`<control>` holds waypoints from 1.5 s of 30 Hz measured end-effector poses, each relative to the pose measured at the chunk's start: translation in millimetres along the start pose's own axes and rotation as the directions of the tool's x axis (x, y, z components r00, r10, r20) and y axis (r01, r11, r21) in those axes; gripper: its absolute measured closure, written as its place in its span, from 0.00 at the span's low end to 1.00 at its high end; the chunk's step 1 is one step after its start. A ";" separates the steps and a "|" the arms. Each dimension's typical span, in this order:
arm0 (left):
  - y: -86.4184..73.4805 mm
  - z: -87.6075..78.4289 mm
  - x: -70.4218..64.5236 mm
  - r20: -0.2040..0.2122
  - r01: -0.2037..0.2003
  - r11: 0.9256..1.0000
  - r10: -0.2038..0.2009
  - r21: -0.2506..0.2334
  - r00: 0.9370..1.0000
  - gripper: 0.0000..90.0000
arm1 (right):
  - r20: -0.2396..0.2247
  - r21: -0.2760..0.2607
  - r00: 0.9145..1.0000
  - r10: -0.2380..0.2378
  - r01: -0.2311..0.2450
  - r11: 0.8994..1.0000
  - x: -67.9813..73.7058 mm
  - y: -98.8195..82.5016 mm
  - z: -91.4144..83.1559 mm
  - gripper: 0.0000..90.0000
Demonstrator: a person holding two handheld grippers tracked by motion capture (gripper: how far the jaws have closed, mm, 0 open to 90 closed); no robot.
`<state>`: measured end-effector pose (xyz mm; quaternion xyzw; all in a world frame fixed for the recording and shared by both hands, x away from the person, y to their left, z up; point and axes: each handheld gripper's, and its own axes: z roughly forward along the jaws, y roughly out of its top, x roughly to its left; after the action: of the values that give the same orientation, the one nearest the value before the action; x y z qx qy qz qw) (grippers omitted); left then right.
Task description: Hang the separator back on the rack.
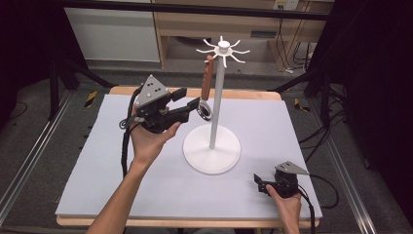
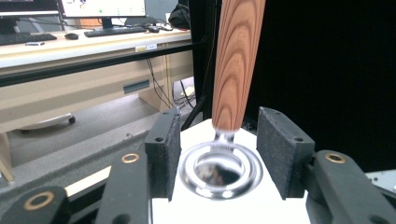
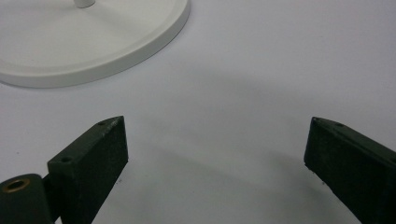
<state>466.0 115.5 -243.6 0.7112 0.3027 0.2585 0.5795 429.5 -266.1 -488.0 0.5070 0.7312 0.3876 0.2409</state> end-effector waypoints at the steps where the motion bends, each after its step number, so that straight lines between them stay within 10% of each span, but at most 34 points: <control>1: 0.0 0.0 0.0 0.000 0.000 1.000 0.000 0.000 1.000 0.54 | 0.000 0.000 1.000 0.000 0.000 1.000 0.0 0.0 0.0 0.07; 6: -16.0 -10.7 8.9 -0.015 -0.031 0.999 0.031 -0.006 0.999 0.51 | 0.004 -0.002 1.000 -0.001 0.001 1.000 0.1 -0.1 -0.1 0.07; 25: -95.1 -37.7 33.2 -0.065 0.055 0.991 -0.047 0.126 0.997 0.45 | 0.005 -0.002 1.000 0.007 -0.007 1.000 1.0 0.0 -1.0 0.07; 45: -191.8 -57.2 66.4 -0.193 0.106 0.949 -0.049 0.296 0.980 0.43 | 0.007 0.002 1.000 0.003 -0.003 1.000 -0.5 0.1 0.3 0.08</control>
<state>445.2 230.0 -419.5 0.7528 0.4187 0.2497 0.4422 429.9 -266.4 -488.1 0.5096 0.7300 0.3853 0.2427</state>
